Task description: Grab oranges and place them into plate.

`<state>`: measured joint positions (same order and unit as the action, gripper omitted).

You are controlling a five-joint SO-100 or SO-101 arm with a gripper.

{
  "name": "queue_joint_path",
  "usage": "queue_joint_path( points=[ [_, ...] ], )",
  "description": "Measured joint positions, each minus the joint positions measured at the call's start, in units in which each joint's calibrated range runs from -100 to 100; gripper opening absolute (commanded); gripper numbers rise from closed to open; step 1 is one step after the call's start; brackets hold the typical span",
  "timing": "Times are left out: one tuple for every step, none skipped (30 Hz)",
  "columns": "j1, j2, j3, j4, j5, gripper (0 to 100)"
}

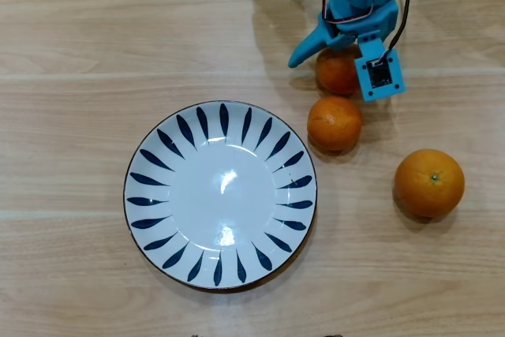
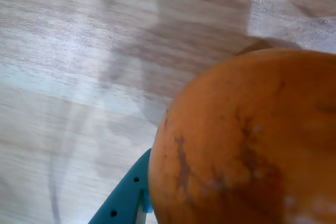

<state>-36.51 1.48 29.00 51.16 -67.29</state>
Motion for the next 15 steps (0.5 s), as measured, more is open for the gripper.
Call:
queue_joint_path(
  points=[
    [0.0,0.0,0.0,0.0,0.0,51],
    [0.0,0.0,0.0,0.0,0.0,51],
    [0.0,0.0,0.0,-0.2,0.0,51],
    [0.0,0.0,0.0,-1.0,0.0,51],
    [0.0,0.0,0.0,-2.2,0.0,51],
    [0.0,0.0,0.0,-3.6,0.0,51],
    [-0.1,0.0,0.1,-4.8,0.0,51],
    [-0.1,0.0,0.2,-5.9,0.0,51],
    [-0.2,0.0,0.2,-6.5,0.0,51],
    [-0.2,0.0,0.2,-7.1,0.0,51],
    [-0.2,0.0,0.2,-7.2,0.0,51],
    [-0.2,0.0,0.2,-7.3,0.0,50],
    [-0.2,0.0,0.2,-7.5,0.0,47],
    [-0.2,0.0,0.2,-7.5,0.0,43],
    [-0.2,0.0,0.2,-7.5,0.0,39]
  ],
)
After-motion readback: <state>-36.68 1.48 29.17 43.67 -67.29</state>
